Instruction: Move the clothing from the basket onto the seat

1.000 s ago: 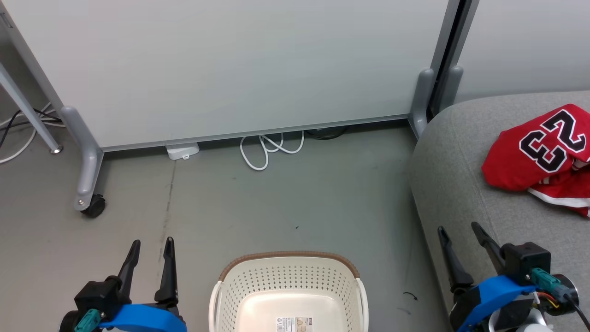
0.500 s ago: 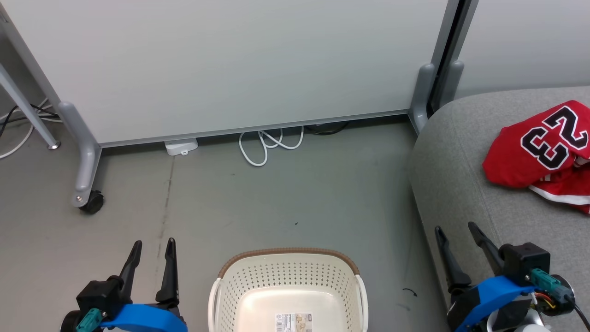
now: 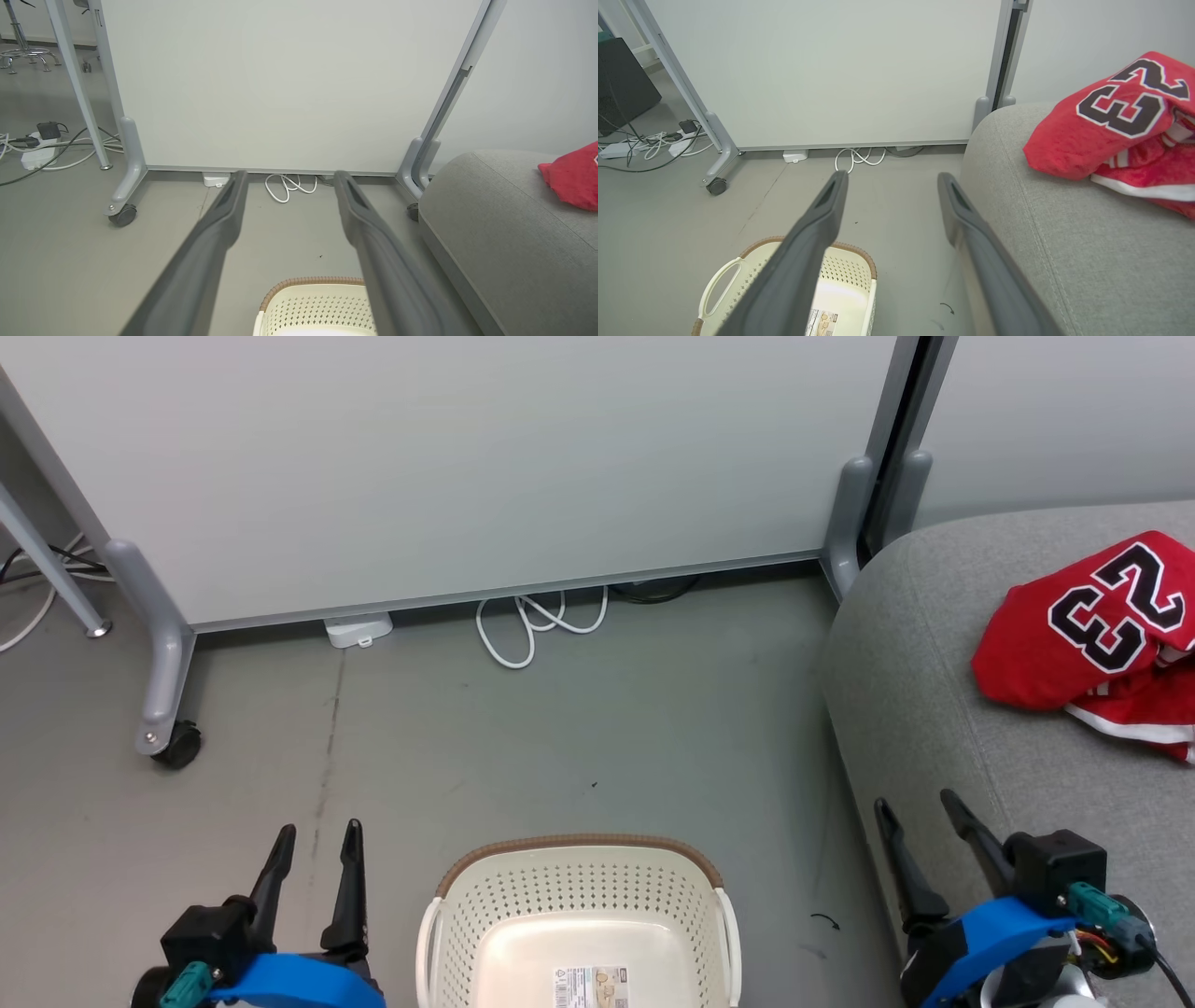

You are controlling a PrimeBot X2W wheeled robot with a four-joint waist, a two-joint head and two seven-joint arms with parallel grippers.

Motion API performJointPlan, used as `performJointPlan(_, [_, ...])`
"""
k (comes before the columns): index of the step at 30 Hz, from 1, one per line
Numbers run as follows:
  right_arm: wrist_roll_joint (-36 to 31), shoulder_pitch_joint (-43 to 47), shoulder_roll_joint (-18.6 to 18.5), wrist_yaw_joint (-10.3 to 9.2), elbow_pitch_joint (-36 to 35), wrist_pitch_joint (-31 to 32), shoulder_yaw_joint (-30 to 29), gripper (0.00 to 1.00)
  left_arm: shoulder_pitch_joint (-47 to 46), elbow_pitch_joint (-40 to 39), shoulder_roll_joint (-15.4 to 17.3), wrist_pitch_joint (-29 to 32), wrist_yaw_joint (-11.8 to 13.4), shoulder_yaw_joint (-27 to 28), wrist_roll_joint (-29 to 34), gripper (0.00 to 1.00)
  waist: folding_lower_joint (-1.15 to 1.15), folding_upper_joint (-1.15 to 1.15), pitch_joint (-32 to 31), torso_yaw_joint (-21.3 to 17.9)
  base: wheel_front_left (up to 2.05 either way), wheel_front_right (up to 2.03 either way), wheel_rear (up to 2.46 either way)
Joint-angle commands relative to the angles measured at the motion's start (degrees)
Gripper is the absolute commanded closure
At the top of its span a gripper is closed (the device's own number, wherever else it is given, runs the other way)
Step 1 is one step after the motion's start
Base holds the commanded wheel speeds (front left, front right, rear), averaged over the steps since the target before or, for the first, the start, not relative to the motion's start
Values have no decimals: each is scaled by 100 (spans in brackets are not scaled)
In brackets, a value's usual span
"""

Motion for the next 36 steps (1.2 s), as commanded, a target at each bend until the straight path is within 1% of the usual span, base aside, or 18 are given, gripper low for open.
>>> performJointPlan(1, [-2,3,0,0,20,1,1,100,5,13,-7,1,0,-12,-33,100,0,0,4,-3,0,0,0])
performJointPlan(8, [59,99,10,0,386,43,-4,100,267,309,-129,59,0,-49,-105,100,0,0,3,-3,0,0,0])
performJointPlan(24, [1851,-16,9,0,405,157,-132,100,129,60,-210,503,-2,224,-1641,100,0,0,-24,2,0,0,0])
performJointPlan(25, [1851,-16,9,0,405,157,-132,100,129,60,-210,503,-2,224,-1641,100,0,0,-24,2,0,0,0])
performJointPlan(36, [2904,-83,8,0,417,222,-204,100,48,-87,-257,761,-4,381,-2546,100,0,0,-42,6,0,0,0])
